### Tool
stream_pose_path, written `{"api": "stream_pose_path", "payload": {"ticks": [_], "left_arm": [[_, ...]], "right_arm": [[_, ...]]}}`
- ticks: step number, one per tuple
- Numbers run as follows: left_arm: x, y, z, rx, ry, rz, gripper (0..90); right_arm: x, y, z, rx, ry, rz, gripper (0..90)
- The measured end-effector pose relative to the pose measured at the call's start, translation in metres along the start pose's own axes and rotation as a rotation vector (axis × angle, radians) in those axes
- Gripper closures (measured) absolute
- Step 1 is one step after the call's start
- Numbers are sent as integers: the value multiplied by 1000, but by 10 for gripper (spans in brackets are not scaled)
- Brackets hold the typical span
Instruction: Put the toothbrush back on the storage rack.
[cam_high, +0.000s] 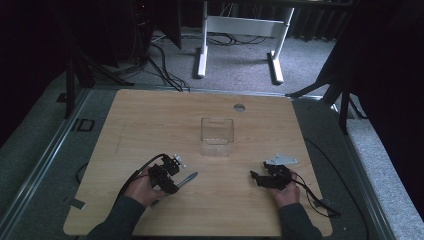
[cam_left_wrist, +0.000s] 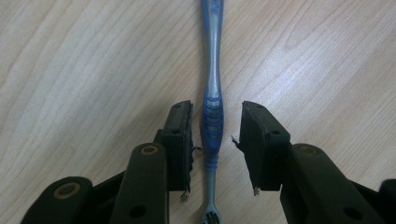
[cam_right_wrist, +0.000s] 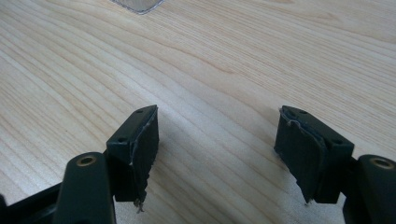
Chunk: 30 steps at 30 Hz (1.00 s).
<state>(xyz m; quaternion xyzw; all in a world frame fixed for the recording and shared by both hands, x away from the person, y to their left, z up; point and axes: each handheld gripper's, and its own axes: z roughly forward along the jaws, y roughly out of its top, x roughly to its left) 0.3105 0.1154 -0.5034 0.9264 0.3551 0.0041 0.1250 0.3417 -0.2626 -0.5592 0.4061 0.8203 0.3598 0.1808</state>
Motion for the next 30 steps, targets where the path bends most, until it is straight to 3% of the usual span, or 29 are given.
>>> {"api": "stream_pose_path", "payload": {"ticks": [30], "left_arm": [[0, 2, 15, 79, 19, 21, 732]], "right_arm": [[0, 0, 0, -1, 0, 0, 298]]}}
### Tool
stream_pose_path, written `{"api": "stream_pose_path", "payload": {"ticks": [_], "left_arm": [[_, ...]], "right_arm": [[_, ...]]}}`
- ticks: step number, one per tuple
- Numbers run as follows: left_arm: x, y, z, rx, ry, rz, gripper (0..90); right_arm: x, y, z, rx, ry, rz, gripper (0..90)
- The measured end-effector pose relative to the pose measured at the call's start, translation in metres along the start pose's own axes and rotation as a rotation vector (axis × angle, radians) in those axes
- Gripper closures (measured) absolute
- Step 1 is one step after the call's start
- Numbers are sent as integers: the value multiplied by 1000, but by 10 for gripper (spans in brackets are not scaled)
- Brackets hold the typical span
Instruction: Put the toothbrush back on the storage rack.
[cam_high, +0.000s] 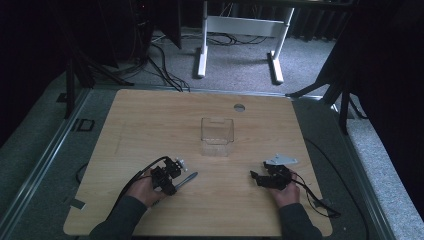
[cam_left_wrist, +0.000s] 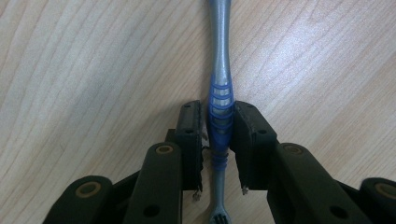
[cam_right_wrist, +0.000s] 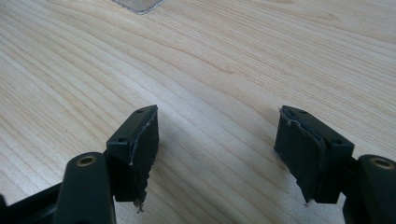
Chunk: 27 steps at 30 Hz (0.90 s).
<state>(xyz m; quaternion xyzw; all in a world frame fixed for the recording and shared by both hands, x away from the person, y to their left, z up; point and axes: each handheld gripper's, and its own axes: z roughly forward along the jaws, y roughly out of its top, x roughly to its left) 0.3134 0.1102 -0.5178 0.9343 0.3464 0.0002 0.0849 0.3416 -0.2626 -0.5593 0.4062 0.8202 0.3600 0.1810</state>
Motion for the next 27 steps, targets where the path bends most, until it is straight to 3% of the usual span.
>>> {"api": "stream_pose_path", "payload": {"ticks": [16, 27], "left_arm": [[-2, 0, -1, -1, 40, 26, 788], [-1, -2, -15, -50, 72, 34, 790]], "right_arm": [[0, 0, 0, 0, 0, -1, 298], [0, 0, 0, 0, 0, -1, 298]]}}
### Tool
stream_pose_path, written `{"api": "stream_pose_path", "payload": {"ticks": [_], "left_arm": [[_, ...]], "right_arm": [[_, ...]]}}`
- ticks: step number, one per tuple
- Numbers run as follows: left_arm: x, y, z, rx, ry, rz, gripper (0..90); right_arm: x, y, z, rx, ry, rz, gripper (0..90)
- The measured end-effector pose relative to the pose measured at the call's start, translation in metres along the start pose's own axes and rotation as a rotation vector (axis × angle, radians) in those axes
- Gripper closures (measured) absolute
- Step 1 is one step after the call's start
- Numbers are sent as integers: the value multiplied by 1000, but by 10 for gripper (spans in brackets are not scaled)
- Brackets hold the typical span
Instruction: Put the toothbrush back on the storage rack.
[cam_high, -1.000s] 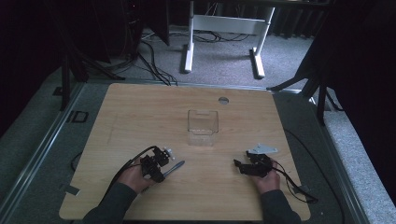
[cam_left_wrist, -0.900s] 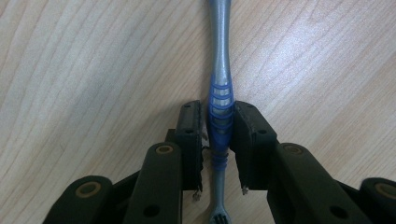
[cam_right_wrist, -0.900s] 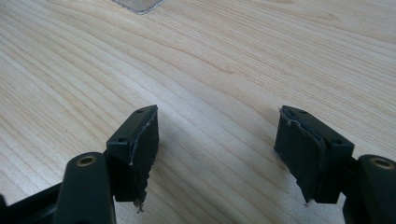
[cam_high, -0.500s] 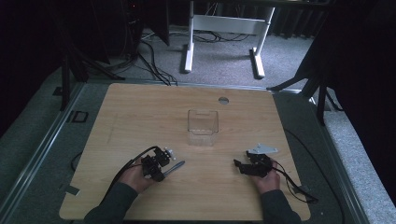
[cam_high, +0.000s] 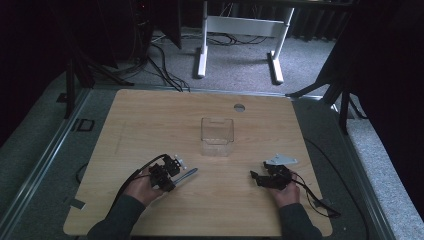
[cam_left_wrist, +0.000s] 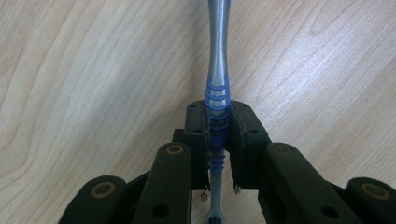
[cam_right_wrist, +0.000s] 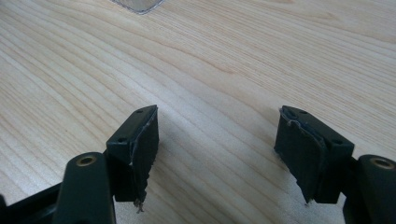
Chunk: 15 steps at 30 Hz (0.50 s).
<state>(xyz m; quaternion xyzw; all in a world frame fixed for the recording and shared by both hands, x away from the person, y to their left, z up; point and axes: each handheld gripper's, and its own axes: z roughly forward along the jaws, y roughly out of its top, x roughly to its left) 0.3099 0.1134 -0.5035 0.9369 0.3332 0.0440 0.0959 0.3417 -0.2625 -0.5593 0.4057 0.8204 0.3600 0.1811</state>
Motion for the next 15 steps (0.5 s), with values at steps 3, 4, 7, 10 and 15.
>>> {"api": "stream_pose_path", "payload": {"ticks": [3, 4, 7, 10, 15], "left_arm": [[0, 0, -1, -5, 1, 1, 790], [0, 0, -2, -6, 2, 2, 790], [1, 1, -6, -21, 1, 12, 789], [2, 2, -9, -41, 4, 7, 789], [4, 4, -19, -80, 5, 19, 789]], "right_arm": [[0, 0, 0, 0, 2, -1, 298], [0, 0, 0, 0, 2, -1, 298], [1, 0, 0, 5, 9, -8, 278], [0, 0, 1, 4, 19, -19, 278], [0, 1, 1, -1, 25, -22, 321]]}}
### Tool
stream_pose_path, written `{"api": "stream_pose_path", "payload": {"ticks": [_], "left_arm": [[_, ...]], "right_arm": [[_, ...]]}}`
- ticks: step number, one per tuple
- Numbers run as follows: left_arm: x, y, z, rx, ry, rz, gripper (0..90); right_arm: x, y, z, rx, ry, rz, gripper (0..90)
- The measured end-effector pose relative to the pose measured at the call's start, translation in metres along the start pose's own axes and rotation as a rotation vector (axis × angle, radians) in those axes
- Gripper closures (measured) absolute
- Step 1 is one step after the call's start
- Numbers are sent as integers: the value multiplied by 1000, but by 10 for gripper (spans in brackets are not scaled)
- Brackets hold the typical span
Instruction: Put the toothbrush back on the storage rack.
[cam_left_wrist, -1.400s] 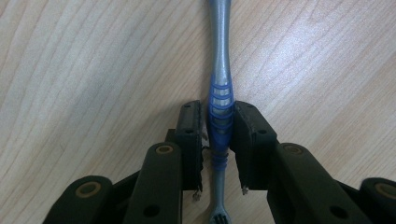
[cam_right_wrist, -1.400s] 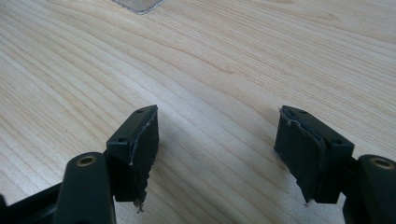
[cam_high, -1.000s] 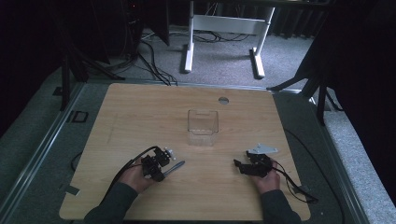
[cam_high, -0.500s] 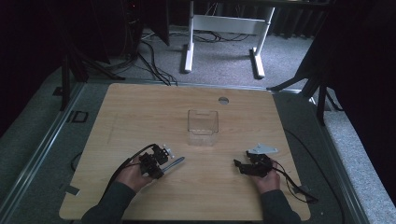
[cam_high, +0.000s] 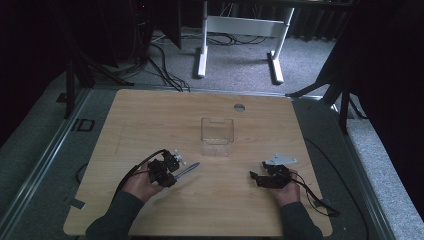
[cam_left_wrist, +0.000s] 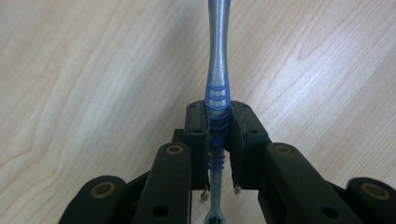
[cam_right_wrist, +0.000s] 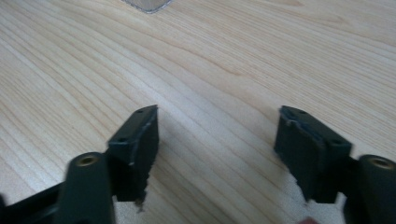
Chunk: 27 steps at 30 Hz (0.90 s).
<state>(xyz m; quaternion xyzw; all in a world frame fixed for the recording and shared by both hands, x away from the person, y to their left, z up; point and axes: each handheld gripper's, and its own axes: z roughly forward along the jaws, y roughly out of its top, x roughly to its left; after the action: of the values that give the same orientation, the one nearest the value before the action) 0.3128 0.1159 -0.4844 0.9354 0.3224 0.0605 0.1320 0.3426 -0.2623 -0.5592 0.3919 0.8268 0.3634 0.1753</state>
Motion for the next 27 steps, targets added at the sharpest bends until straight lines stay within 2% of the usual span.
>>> {"api": "stream_pose_path", "payload": {"ticks": [1, 4, 5, 7, 11, 15, 19, 20, 23, 25, 27], "left_arm": [[0, 0, 0, 0, 0, 0, 790], [1, 0, -4, -13, 1, 7, 789], [1, 0, -6, -17, 2, 8, 789], [2, -1, -9, -32, -4, 16, 789], [3, -2, -11, -40, -3, 19, 789], [3, -2, -16, -42, -3, 32, 789], [3, -1, -21, -54, -3, 51, 789], [3, 0, -23, -59, -7, 56, 789], [3, 0, -25, -59, -5, 65, 789], [2, 1, -25, -61, -9, 71, 789], [1, 1, -26, -57, -13, 81, 789]], "right_arm": [[0, 0, 0, 0, 0, 0, 321], [0, 0, -1, -6, 13, -9, 413], [0, 0, -1, -6, 13, -9, 413], [1, 1, -3, 2, 44, -13, 453], [5, 5, -8, -9, 71, -36, 479], [10, 12, -15, -19, 83, -71, 500], [12, 18, -22, -19, 120, -93, 540], [14, 21, -26, -20, 136, -114, 554], [17, 24, -30, -21, 147, -135, 564], [20, 29, -35, -16, 164, -170, 586], [21, 30, -37, -12, 174, -176, 590]]}}
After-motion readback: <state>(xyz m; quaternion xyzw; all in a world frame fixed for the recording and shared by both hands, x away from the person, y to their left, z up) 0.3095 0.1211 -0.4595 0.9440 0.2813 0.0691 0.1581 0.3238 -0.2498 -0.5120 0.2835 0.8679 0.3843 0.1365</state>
